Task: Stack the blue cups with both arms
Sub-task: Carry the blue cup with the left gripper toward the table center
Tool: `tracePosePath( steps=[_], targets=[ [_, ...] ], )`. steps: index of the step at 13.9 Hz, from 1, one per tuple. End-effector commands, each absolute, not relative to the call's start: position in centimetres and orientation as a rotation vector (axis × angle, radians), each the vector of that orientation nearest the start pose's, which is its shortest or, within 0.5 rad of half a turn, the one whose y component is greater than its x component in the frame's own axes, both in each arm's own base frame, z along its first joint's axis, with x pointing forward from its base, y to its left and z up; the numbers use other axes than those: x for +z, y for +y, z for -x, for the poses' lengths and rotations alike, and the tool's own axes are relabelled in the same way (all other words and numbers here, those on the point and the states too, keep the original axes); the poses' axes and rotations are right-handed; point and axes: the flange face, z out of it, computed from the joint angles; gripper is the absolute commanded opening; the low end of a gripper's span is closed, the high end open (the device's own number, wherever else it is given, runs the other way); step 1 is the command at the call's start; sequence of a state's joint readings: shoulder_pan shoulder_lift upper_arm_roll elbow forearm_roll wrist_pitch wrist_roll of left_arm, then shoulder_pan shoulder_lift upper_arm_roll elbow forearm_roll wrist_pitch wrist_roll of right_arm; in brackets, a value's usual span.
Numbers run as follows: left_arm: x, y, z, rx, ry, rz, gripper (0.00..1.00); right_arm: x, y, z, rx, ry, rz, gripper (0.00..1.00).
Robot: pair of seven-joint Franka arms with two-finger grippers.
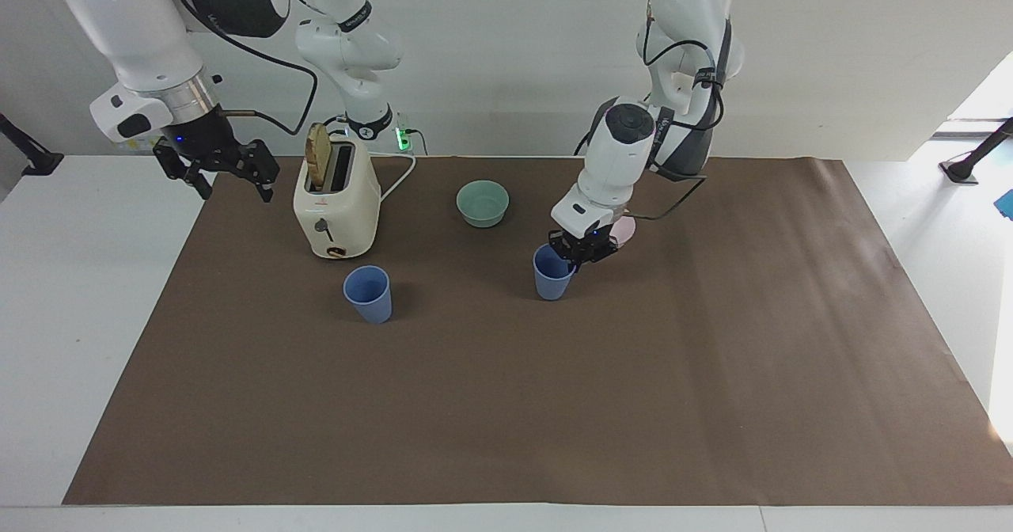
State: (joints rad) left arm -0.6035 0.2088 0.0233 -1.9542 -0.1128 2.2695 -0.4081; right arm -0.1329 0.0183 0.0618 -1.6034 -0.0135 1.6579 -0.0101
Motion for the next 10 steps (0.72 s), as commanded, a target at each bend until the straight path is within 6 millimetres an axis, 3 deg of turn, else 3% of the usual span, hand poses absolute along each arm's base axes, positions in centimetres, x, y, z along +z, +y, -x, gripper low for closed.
tracePosePath(
  steps=[1, 4, 7, 9, 10],
  targets=[
    [38.5, -33.7, -50.3, -0.103, 0.129, 3.270, 0.02, 60.8, -4.4, -55.6, -0.050, 0.088, 3.153, 1.00],
    [38.6, -33.5, -50.7, -0.112, 0.127, 3.272, 0.37, 60.7, -4.4, -55.5, -0.045, 0.091, 3.153, 1.00],
    [40.7, -32.5, -51.5, -0.145, 0.124, 3.279, 0.98, 60.7, -4.3, -55.5, -0.050, 0.088, 3.153, 1.00],
    [43.3, -29.9, -52.3, -0.163, 0.093, 3.272, 1.00, 60.0, -4.0, -55.5, -0.041, 0.089, 3.146, 1.00],
    [45.4, -27.9, -52.6, -0.178, 0.121, 3.272, 1.00, 58.8, -3.9, -55.5, -0.017, 0.084, 3.144, 1.00]
  ],
)
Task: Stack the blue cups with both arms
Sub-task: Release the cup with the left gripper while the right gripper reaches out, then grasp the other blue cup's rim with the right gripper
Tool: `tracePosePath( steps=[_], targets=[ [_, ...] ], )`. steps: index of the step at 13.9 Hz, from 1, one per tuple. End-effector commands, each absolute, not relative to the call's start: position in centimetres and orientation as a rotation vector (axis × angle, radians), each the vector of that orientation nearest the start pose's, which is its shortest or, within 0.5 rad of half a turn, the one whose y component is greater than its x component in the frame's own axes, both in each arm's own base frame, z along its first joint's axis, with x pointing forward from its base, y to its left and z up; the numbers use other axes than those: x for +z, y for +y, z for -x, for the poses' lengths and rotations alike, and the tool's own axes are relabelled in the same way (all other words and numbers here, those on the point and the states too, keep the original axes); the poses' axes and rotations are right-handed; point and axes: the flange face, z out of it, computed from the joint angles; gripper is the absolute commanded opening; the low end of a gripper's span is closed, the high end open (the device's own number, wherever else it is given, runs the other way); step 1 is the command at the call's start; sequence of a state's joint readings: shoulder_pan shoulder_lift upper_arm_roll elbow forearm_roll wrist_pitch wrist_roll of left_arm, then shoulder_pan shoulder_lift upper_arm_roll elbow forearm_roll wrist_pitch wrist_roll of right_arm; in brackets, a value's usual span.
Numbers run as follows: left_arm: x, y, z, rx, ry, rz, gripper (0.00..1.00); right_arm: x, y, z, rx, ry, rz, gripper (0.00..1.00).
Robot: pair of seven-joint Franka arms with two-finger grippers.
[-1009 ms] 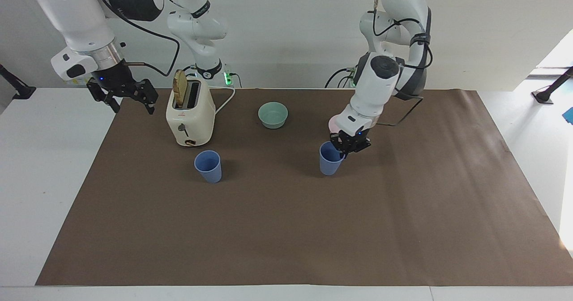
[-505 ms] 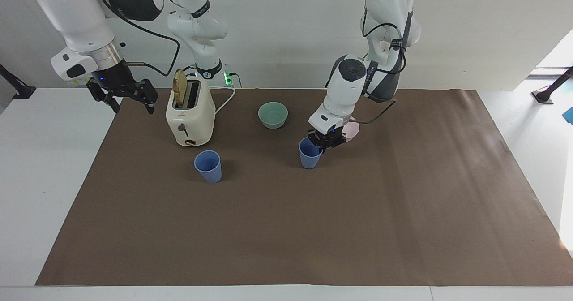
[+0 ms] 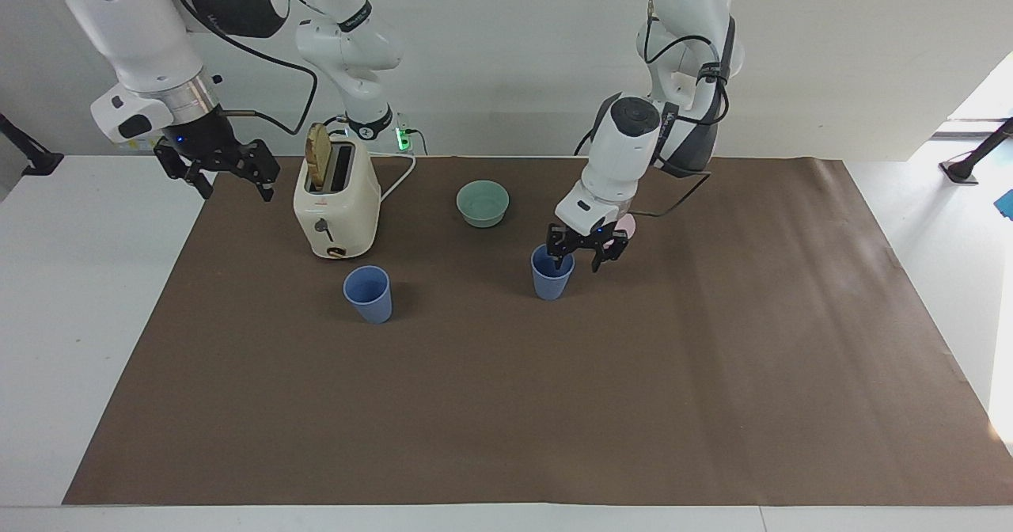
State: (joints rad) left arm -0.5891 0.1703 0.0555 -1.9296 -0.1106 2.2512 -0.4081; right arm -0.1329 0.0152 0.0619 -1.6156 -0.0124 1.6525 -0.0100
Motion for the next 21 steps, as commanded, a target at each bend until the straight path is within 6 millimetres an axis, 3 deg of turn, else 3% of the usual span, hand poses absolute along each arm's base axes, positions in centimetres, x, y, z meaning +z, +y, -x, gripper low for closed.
tracePosePath(
  steps=[1, 5, 7, 12, 13, 16, 18, 21],
  targets=[
    [47.2, -25.5, -52.9, -0.176, 0.174, 3.264, 1.00, 58.0, -3.6, -55.8, -0.038, 0.075, 3.144, 1.00],
    [53.4, -15.8, -54.0, -0.161, 0.329, 3.219, 1.00, 53.0, -0.4, -56.1, 0.026, -0.012, 3.143, 1.00],
    [56.7, -10.8, -54.8, -0.132, 0.343, 3.193, 1.00, 49.5, 0.4, -56.2, 0.036, -0.039, 3.142, 1.00],
    [63.9, -3.1, -55.0, -0.122, 0.296, 3.185, 1.00, 43.2, 5.0, -57.7, -0.028, -0.039, 3.135, 1.00],
    [64.8, -2.2, -55.0, -0.128, 0.291, 3.182, 1.00, 42.1, 5.0, -58.0, -0.012, -0.036, 3.134, 1.00],
    [64.9, -1.8, -55.3, -0.101, 0.287, 3.157, 1.00, 39.4, 5.0, -59.1, -0.035, -0.036, 3.129, 1.00],
    [66.0, -1.6, -55.4, -0.137, 0.286, 3.140, 1.00, 37.9, 4.9, -59.5, -0.028, -0.033, 3.127, 1.00],
    [65.6, -1.8, -54.9, -0.111, 0.289, 3.145, 1.00, 37.8, 5.0, -59.6, -0.047, -0.035, 3.126, 1.00]
  ],
)
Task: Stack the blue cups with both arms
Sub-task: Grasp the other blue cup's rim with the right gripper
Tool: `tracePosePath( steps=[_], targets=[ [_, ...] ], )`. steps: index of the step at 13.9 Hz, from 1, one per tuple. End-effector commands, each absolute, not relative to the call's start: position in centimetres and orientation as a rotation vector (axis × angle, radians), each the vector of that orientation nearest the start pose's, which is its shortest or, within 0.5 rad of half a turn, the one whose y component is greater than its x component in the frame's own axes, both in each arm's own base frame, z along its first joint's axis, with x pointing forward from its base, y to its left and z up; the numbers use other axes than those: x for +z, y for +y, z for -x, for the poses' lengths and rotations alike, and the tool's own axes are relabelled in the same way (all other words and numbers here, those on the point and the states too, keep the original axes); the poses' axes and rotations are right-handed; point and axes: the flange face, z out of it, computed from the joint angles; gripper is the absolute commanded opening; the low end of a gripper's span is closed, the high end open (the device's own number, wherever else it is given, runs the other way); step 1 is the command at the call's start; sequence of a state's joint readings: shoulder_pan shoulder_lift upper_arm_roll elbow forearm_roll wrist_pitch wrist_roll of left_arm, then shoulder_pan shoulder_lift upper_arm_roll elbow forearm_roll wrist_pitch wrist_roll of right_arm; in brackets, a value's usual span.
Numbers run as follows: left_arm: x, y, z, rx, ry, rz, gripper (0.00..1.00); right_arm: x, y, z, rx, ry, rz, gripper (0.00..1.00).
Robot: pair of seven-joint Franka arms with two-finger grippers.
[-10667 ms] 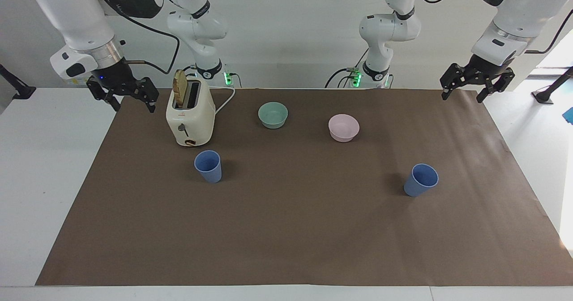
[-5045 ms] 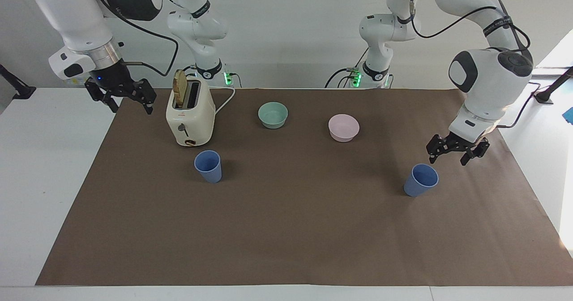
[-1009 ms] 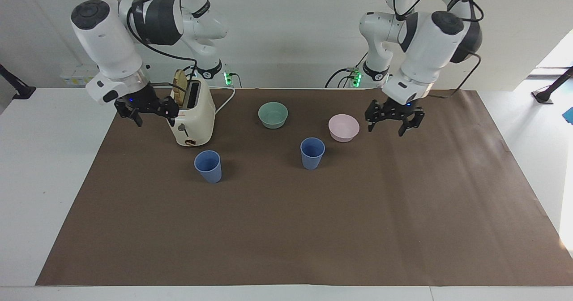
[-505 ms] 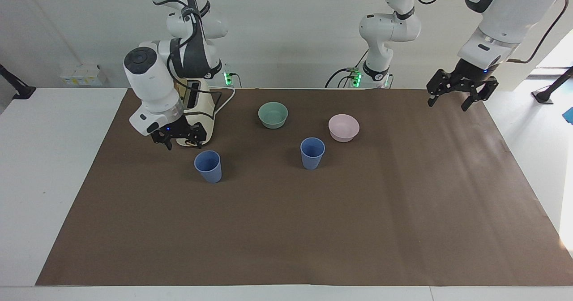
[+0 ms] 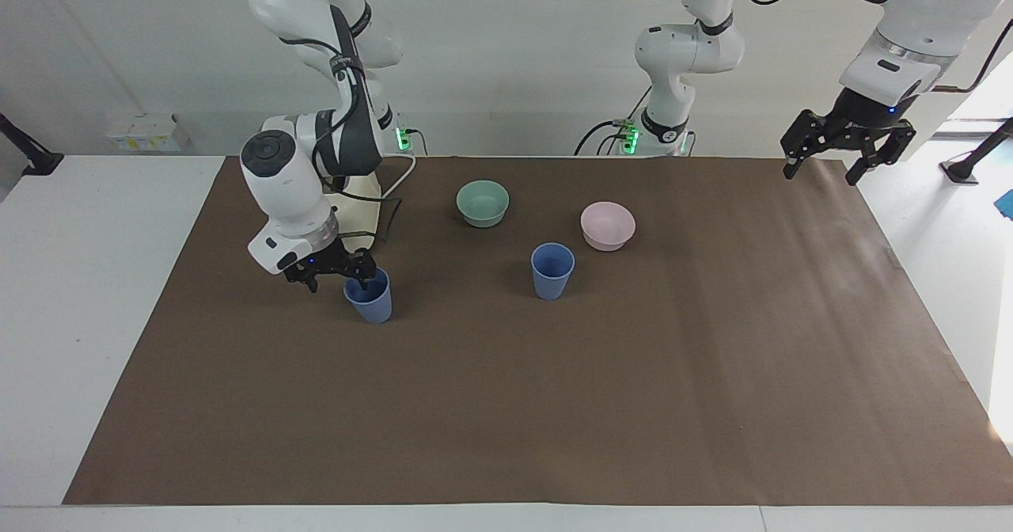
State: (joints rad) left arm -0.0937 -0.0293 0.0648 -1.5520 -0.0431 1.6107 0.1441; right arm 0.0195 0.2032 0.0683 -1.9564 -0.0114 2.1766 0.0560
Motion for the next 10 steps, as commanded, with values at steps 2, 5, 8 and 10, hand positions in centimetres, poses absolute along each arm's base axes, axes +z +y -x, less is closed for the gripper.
tracePosePath(
  steps=[2, 5, 8, 10],
  targets=[
    [65.60, -1.86, -54.61, -0.089, 0.284, 3.147, 1.00, 37.77, 4.98, -59.60, -0.045, -0.035, 3.126, 0.73],
    [65.60, -1.70, -54.61, -0.089, 0.277, 3.148, 1.00, 37.33, 4.97, -59.49, -0.035, -0.028, 3.126, 0.12],
    [65.59, -1.61, -54.60, -0.087, 0.277, 3.148, 1.00, 37.33, 5.07, -59.62, -0.042, 0.020, 3.125, 0.00],
    [65.60, -1.70, -54.61, -0.089, 0.277, 3.148, 1.00, 37.62, 5.37, -60.22, -0.049, 0.010, 3.124, 0.00]
  ],
)
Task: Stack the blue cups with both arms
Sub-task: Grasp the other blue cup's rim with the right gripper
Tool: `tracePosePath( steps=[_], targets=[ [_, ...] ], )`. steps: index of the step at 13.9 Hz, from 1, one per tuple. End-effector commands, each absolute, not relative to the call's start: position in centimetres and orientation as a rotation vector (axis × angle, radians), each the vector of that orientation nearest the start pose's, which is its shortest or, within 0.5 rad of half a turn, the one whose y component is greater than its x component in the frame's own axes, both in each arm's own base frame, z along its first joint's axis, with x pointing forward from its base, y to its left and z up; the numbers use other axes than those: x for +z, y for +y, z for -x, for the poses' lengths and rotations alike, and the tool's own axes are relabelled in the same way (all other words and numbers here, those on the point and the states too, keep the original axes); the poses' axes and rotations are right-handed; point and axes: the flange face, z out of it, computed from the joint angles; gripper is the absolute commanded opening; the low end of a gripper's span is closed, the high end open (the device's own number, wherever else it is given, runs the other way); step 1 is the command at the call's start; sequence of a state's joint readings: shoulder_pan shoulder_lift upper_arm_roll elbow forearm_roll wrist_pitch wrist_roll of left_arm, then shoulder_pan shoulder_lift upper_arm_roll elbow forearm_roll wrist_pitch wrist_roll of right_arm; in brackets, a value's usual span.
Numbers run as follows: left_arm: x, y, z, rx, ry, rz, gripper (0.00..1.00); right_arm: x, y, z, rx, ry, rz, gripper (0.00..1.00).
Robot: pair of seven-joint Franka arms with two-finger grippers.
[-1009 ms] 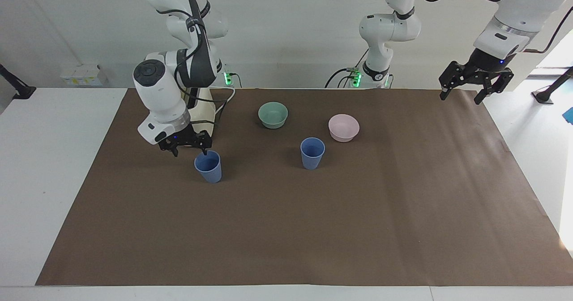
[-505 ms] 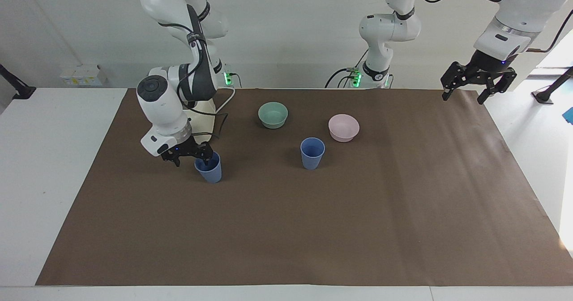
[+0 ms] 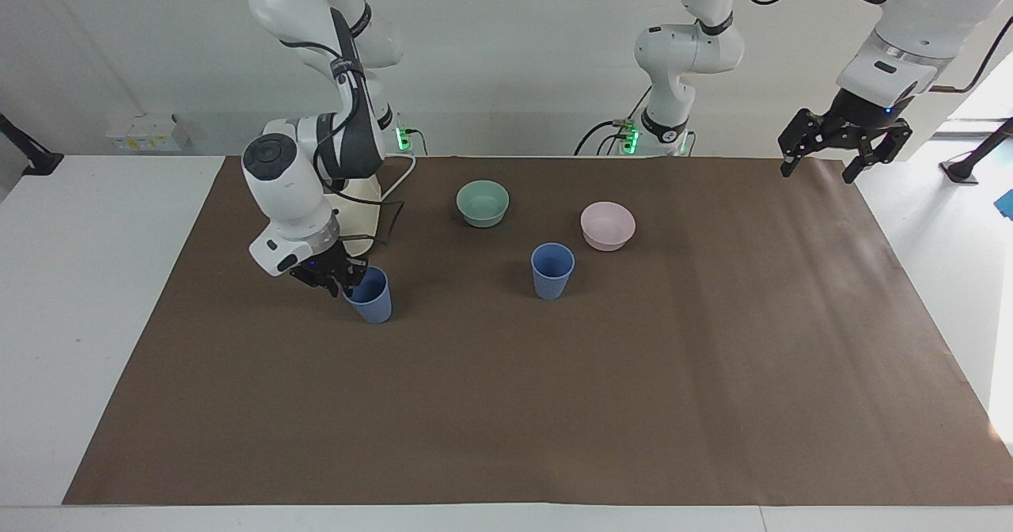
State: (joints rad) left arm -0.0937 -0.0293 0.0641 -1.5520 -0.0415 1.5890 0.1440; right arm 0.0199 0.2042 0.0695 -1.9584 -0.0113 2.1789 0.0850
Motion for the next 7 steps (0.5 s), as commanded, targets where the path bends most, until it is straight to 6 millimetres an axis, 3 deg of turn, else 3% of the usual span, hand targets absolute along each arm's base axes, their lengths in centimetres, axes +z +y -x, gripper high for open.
tracePosePath(
  steps=[1, 4, 6, 7],
  targets=[
    [65.6, -1.8, -54.6, -0.092, 0.279, 3.147, 1.00, 38.2, 5.8, -60.6, -0.049, 0.003, 3.124, 0.00],
    [65.6, -1.7, -54.6, -0.092, 0.277, 3.147, 1.00, 42.5, 6.7, -60.7, 0.007, 0.061, 3.127, 0.00],
    [65.6, -1.7, -54.6, -0.092, 0.277, 3.147, 1.00, 45.9, 8.5, -60.8, -0.003, 0.098, 3.122, 0.00],
    [65.6, -1.8, -54.6, -0.089, 0.280, 3.147, 1.00, 47.3, 10.5, -60.7, -0.013, 0.101, 3.114, 0.00]
  ],
)
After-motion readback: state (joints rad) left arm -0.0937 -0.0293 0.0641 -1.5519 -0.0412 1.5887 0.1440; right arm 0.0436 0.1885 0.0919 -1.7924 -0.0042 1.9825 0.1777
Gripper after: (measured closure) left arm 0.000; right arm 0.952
